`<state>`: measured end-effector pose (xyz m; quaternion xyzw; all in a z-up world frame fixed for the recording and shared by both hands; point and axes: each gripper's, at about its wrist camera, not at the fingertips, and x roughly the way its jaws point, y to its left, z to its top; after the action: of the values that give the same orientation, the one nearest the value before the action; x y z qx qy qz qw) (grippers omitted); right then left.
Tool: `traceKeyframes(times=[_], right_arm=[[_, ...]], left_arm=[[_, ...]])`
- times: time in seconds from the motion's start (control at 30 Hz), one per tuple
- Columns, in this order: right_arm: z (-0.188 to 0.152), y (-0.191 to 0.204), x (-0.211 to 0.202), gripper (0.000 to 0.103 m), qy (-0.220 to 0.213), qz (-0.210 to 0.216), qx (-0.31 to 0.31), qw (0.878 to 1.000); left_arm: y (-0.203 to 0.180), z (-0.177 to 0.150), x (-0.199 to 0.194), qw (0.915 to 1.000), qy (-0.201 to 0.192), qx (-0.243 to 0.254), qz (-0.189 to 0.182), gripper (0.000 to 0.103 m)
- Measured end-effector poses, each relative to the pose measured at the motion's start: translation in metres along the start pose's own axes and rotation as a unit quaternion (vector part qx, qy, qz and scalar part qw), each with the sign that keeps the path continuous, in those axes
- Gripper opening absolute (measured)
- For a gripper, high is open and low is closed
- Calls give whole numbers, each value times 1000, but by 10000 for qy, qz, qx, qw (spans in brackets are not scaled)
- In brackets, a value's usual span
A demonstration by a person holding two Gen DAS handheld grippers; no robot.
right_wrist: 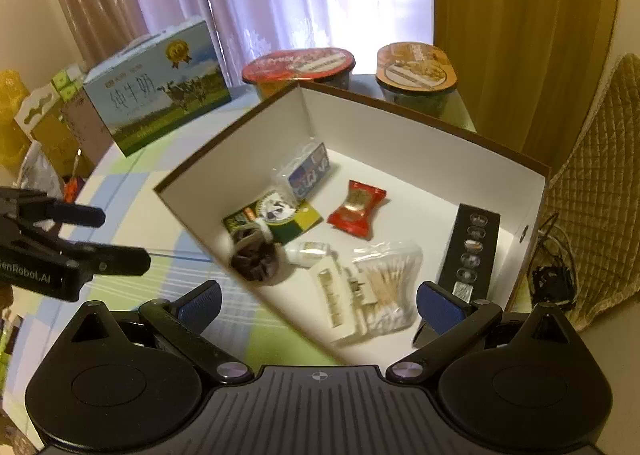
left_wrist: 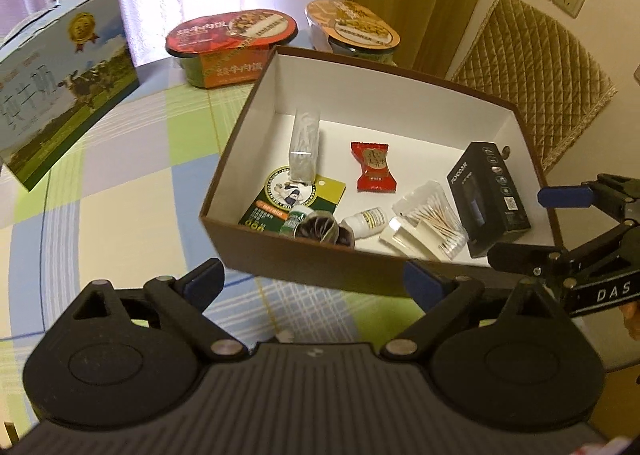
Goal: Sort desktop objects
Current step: 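Withdraw both grippers from the brown box back over the remaining tubes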
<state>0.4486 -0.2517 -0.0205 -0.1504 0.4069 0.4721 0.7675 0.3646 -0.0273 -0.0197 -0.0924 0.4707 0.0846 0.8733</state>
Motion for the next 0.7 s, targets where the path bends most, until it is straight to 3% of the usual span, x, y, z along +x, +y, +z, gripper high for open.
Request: traceKeyframes(times=[0.37,0.7], right_arm=[[-31,44,-12,101,-89,330,-122,9993],[-48,76,5,101,61,606,-294,9977]], left_arm=[[20,-55,-47,9993,-179,-258,180,94],[46,-103,-69,9975,-168,-571,393,94]])
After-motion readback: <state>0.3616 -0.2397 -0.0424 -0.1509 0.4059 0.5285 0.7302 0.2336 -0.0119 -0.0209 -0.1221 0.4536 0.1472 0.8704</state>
